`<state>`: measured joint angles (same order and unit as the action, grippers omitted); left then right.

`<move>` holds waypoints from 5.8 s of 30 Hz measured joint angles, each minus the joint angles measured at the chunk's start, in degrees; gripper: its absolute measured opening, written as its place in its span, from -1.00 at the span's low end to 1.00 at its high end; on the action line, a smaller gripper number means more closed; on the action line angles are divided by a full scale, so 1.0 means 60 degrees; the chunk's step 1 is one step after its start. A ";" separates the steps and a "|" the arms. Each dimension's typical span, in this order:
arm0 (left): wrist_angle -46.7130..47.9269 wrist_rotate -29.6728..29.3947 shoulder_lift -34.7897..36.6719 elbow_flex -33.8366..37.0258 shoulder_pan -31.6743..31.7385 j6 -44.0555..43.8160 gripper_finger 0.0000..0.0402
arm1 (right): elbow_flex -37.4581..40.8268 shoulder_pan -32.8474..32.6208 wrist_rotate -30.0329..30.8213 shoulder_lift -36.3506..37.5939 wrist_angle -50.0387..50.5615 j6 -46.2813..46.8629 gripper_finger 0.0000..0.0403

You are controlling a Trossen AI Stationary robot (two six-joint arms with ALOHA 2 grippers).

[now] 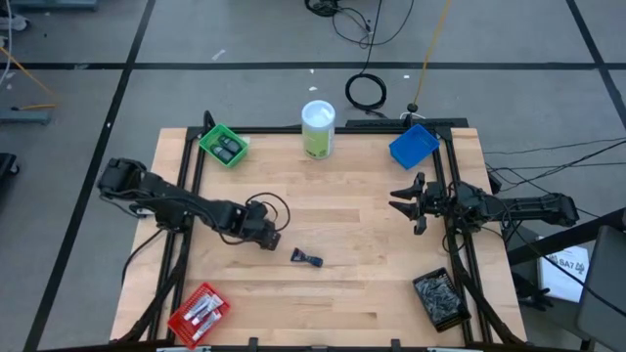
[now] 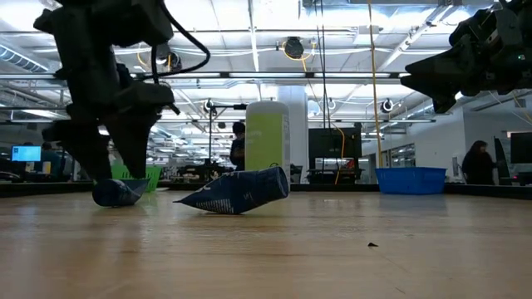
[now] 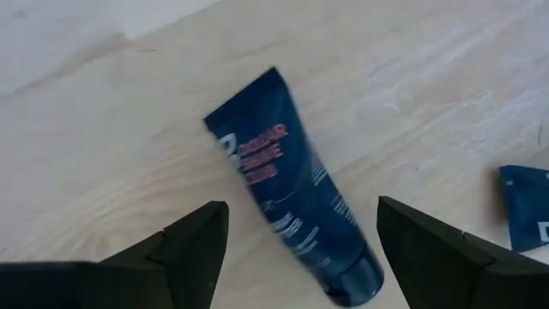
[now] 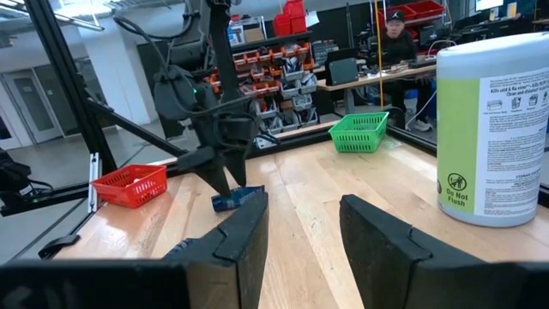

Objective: Pick & Place Travel size toiletries
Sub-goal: Put the left blue shave cream into the blue bin

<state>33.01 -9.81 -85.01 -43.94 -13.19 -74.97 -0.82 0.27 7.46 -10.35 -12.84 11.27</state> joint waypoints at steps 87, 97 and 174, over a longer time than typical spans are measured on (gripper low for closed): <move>-0.9373 0.5618 -0.0983 -0.1632 0.3096 1.3192 -0.51 | -0.5064 0.0003 -0.1906 -1.1676 -0.8072 -0.0991 0.37; -0.8834 0.5013 -0.0983 -0.1636 0.3089 1.3445 -0.52 | -0.6002 0.0004 -0.2027 -1.2589 -0.8122 -0.0850 0.27; -0.5044 0.1764 -0.0019 -0.1635 0.2495 1.1371 0.67 | -0.6007 0.6185 0.3508 -0.7748 0.4703 -0.0492 -0.58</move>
<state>2.75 0.78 -85.13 -53.75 1.78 -6.74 -36.86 37.39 28.51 -56.84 15.38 8.32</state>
